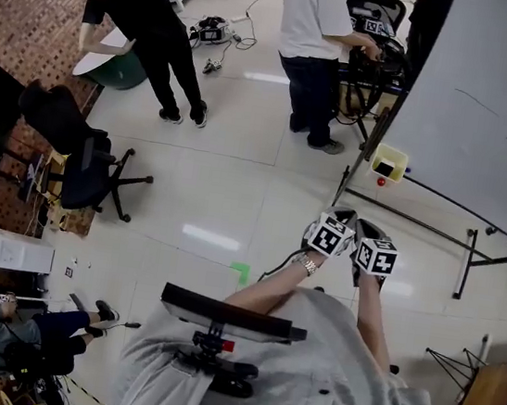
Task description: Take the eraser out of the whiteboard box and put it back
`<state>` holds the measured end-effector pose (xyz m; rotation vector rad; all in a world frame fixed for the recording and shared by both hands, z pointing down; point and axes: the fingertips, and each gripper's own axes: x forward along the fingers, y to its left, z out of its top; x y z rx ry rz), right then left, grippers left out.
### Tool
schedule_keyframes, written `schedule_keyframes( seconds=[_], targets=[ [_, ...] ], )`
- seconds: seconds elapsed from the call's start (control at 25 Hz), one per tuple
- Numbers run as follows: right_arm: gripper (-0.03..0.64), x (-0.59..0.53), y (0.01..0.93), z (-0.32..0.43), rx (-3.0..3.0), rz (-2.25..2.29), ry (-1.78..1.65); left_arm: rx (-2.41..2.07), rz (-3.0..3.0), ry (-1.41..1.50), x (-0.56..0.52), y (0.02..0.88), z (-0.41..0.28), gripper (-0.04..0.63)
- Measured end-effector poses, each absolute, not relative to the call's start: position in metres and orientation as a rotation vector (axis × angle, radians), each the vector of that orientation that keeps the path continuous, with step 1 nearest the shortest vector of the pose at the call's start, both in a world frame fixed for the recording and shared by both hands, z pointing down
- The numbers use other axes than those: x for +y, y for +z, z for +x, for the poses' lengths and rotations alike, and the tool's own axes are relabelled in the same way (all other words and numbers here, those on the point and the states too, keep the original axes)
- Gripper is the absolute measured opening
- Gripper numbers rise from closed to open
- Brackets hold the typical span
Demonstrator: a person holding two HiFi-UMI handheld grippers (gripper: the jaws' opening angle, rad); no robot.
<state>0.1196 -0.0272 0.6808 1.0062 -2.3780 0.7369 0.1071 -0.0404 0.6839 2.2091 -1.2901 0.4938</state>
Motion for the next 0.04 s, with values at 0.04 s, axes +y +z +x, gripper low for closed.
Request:
schedule_keyframes(
  seconds=[0.04],
  targets=[
    [0.003, -0.0273, 0.6790, 0.1179, -2.382, 1.002, 0.733, -1.296, 2.210, 0.490, -0.0400, 0.6817, 0.1054, 0.003]
  ],
)
